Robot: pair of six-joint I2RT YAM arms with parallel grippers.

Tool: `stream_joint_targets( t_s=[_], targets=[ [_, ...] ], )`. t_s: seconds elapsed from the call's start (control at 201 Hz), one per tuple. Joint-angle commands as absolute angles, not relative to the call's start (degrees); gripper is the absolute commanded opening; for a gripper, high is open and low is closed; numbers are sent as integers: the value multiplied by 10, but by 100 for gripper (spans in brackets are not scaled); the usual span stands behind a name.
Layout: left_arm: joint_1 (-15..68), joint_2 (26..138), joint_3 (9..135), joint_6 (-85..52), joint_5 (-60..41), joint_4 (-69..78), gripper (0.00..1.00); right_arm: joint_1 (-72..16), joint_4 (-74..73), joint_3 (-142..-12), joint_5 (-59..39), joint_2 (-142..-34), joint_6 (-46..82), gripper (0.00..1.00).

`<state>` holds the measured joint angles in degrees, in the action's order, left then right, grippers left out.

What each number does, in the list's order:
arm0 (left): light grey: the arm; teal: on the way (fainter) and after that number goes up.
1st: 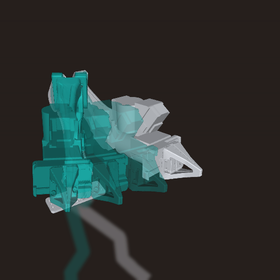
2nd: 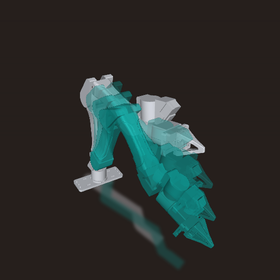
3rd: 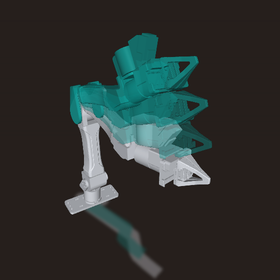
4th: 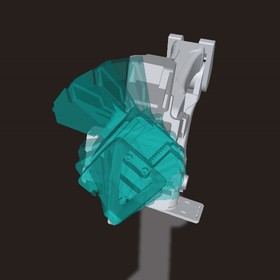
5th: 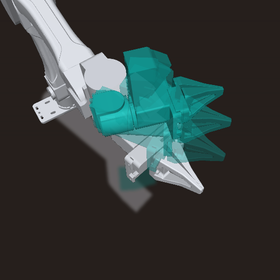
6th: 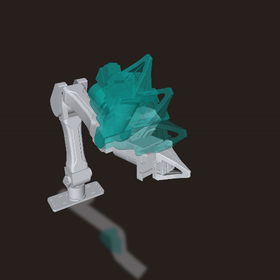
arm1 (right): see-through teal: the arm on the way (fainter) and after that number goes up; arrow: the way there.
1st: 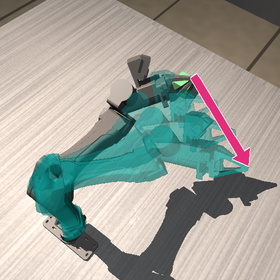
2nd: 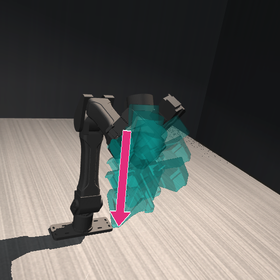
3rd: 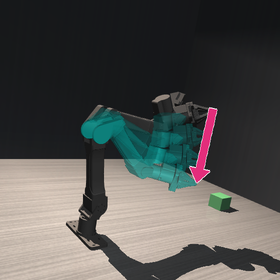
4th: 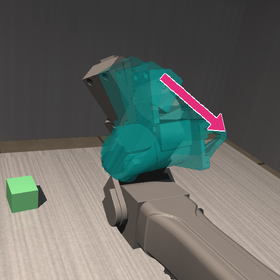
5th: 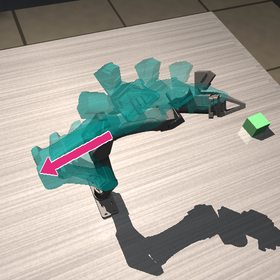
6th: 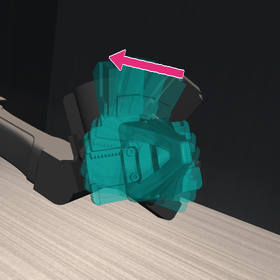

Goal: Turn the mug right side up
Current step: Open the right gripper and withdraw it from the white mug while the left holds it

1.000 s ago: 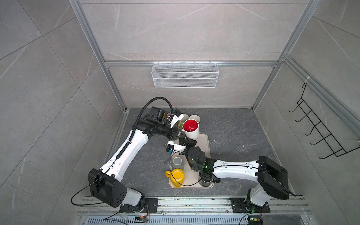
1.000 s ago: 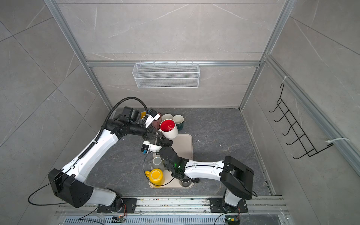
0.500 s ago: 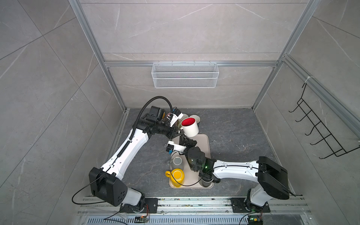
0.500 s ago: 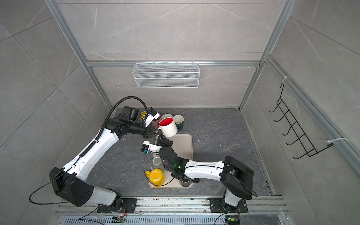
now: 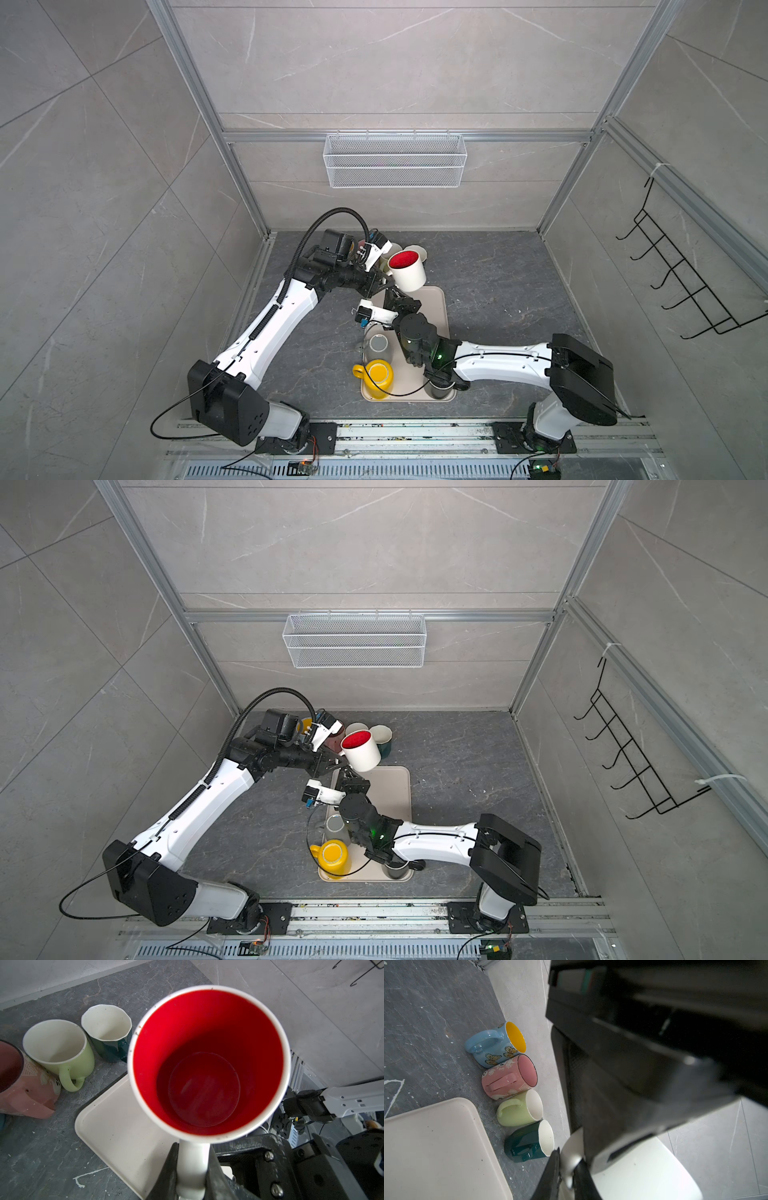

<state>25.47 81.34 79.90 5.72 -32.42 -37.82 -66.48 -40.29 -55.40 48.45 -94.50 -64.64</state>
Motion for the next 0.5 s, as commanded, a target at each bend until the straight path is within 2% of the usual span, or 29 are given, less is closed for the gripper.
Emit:
stream_joint_targets(
  t_s=[0.0,0.11,0.344,0.493],
  targets=[
    [252,801,795,43,-295,-347,0,-674,-450,-568,504,-918,-642,27],
    [253,804,795,41,-287,-346,0,-675,-446,-562,514,-912,-636,34],
    [252,808,794,37,-265,-333,0,-677,-431,-549,536,-892,-619,41],
    [253,806,788,18,-246,-306,0,-677,-377,-536,547,-849,-546,45]
  ],
)
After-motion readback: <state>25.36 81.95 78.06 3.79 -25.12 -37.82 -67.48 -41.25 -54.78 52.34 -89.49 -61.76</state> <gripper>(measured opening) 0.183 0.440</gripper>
